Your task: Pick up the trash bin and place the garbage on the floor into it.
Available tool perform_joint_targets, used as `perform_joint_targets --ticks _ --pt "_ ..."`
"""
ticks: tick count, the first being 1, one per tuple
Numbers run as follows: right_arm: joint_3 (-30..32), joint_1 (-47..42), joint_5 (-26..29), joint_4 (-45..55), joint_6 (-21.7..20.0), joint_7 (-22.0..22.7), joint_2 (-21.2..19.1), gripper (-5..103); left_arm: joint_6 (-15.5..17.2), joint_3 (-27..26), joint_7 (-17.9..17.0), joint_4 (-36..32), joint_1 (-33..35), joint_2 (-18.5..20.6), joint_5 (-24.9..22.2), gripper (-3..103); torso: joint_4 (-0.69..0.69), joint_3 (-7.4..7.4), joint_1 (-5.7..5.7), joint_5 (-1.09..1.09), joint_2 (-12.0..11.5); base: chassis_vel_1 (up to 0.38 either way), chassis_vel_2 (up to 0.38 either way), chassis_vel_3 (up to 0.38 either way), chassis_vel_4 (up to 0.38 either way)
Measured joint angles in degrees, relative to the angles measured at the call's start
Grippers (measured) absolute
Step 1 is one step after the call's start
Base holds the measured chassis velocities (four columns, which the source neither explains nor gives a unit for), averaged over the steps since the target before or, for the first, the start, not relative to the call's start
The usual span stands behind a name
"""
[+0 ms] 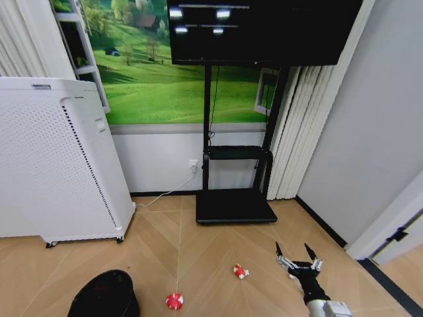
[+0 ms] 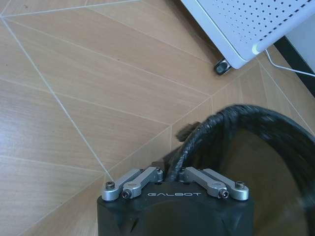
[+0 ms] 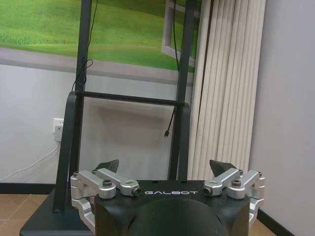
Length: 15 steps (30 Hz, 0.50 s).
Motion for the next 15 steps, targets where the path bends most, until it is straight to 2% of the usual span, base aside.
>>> perform_joint_targets --ticks 2,6,9,10,11,12,13,14,15 --pt "-0.03 -0.11 -0.06 -0.02 0.19 0.00 0.14 100 -0.22 0.00 0.39 -0.13 -0.01 0.24 0.53 3 0.00 0.01 0.00 -0.01 0.00 0.000 0.000 0.000 0.000" --pt "-0.12 -0.24 -0.10 -0.02 0.36 -0.01 0.25 100 -1.01 -0.08 1.39 -0.31 -0.02 0.49 1.20 1 -0.01 0.00 0.00 0.02 0.01 0.000 0.000 0.000 0.000" --pt "-0.14 -0.27 0.01 -0.02 0.67 0.07 0.26 100 -1.92 -0.11 3.22 -0.52 0.46 0.55 3.70 1 0.01 0.02 0.00 -0.03 0.01 0.000 0.000 0.000 0.000" --pt "-0.15 -0.23 0.22 -0.05 0.81 0.34 0.25 100 -3.09 -0.43 4.68 -0.82 0.85 0.62 6.22 1 0.00 0.01 0.00 -0.03 0.01 0.000 0.000 0.000 0.000" --pt "-0.15 -0.10 0.60 -0.16 0.88 0.96 0.25 100 -5.37 -1.34 7.04 -1.20 1.58 0.78 10.71 1 -0.01 0.01 0.00 0.02 0.01 0.000 0.000 0.000 0.000" --pt "-0.15 -0.01 0.79 -0.22 0.93 1.26 0.25 100 -6.35 -1.74 7.97 -1.30 1.87 0.84 12.81 1 -0.01 0.01 0.00 0.02 0.01 0.000 0.000 0.000 0.000" --pt "-0.15 -0.01 0.79 -0.22 0.93 1.26 0.25 100 -6.35 -1.74 7.97 -1.30 1.87 0.84 12.81 1 -0.01 0.01 0.00 0.02 0.01 0.000 0.000 0.000 0.000" --pt "-0.13 0.13 0.98 -0.34 1.01 1.55 0.25 100 -8.45 -2.49 9.67 -1.35 2.34 0.89 16.75 1 0.00 0.01 0.00 0.01 0.01 0.000 0.000 0.000 0.000" --pt "-0.05 0.30 1.17 -0.54 1.33 1.66 0.19 100 -12.18 -3.89 11.85 -1.41 3.01 0.93 22.62 1 0.01 0.01 0.00 -0.01 0.02 0.000 0.000 0.000 0.000"
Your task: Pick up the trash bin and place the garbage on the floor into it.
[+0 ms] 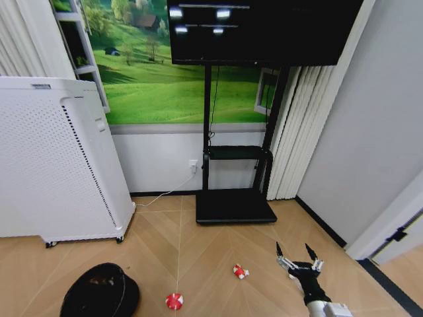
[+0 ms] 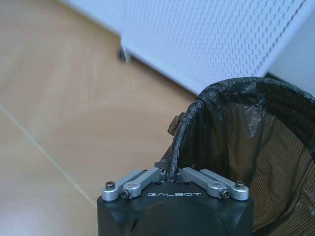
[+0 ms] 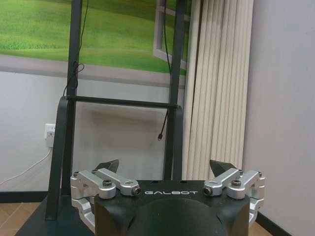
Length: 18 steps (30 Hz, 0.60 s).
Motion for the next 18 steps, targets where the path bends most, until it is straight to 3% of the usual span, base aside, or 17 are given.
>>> perform_joint_targets --ticks 1,4,7,12,18 --pt "0.00 0.00 0.00 0.00 0.00 0.00 0.00 100 0.00 0.00 0.00 0.00 0.00 0.00 0.00 1 0.00 0.00 0.00 0.00 0.00 0.000 0.000 0.000 0.000" --pt "-0.12 0.20 -0.51 -0.70 1.44 -0.24 -0.37 100 -5.23 -3.83 2.56 -2.02 1.40 -0.23 7.32 1 0.00 0.00 0.00 0.02 0.00 0.000 0.000 0.000 0.000" --pt "-0.40 -0.04 -1.34 -1.15 2.19 -0.98 -0.73 100 -6.97 -6.15 2.81 -4.22 2.27 -0.80 8.74 1 0.00 0.00 0.00 0.01 0.00 0.000 0.000 0.000 0.000" --pt "-0.87 -0.79 -3.68 -1.86 3.91 -2.58 -1.05 100 -8.29 -8.88 2.78 -6.94 3.18 -1.63 9.05 1 -0.01 0.00 0.00 0.02 0.01 0.000 0.000 0.000 0.000" --pt "-3.21 -2.65 -8.15 -3.45 7.59 -4.17 -0.82 100 -8.88 -12.77 1.56 -9.83 3.26 -2.40 6.22 1 -0.01 0.01 0.00 0.02 0.01 0.000 0.000 0.000 0.000"
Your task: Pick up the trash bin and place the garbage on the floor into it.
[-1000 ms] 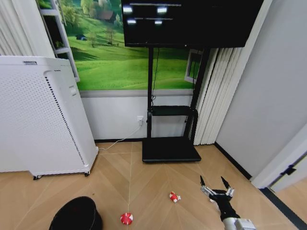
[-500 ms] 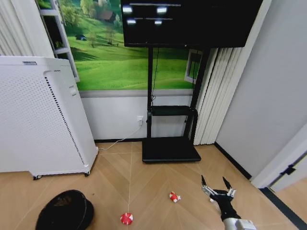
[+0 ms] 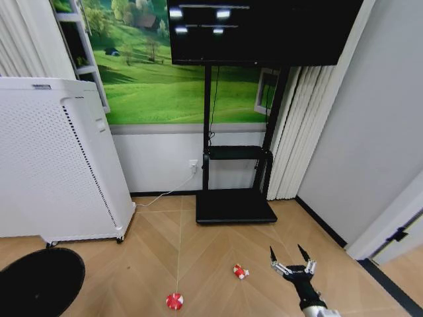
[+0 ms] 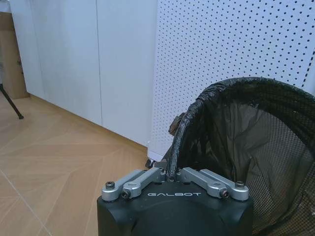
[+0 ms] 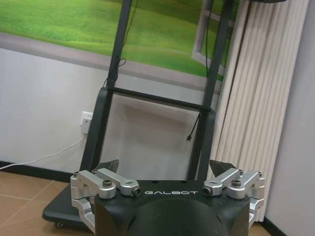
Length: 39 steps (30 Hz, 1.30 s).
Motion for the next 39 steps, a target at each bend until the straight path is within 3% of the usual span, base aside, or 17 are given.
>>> perform_joint_targets --ticks 17,34,37,39 --pt "-1.57 -0.45 -1.35 -0.27 0.79 0.02 0.33 100 -0.15 1.11 0.72 -0.68 0.31 -0.82 -0.08 1 0.00 0.00 0.00 -0.01 0.00 0.104 0.091 -0.102 -0.096" --pt "-3.74 -0.19 -2.85 -1.58 0.80 0.09 -0.32 100 -0.27 2.13 1.25 -0.58 0.54 -1.43 0.28 1 0.01 0.01 0.02 0.03 0.01 0.304 0.289 -0.304 -0.307" --pt "-4.24 0.18 -2.54 -2.50 0.93 0.78 -0.59 100 -0.29 2.45 1.31 -0.57 0.54 -1.43 0.35 1 -0.02 0.00 0.00 -0.05 0.01 0.370 0.351 -0.344 -0.385" --pt "-4.61 0.73 -2.32 -3.39 0.77 1.46 -0.99 100 -0.31 2.79 1.41 -0.57 0.53 -1.42 0.60 1 0.00 0.01 0.00 0.03 0.01 0.355 0.353 -0.361 -0.351"
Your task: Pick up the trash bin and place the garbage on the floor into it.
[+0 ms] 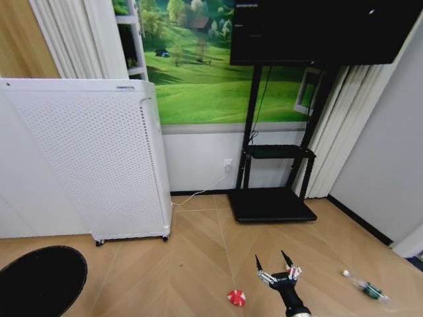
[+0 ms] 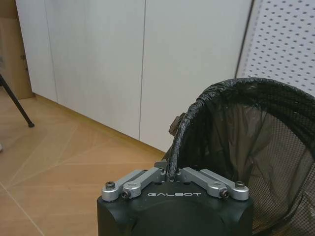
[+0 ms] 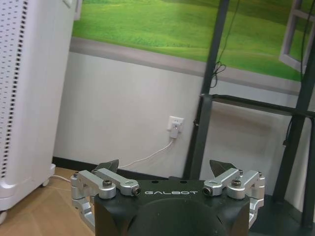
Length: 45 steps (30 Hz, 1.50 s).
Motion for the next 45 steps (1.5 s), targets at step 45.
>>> perform_joint_targets --ticks 45 --pt "-5.09 19.64 -13.21 -42.54 -6.58 -12.31 -12.83 100 2.93 7.58 1.53 -6.32 -2.35 -1.11 -8.91 1 0.01 0.00 0.00 -0.03 -0.01 0.027 0.025 -0.018 -0.026"
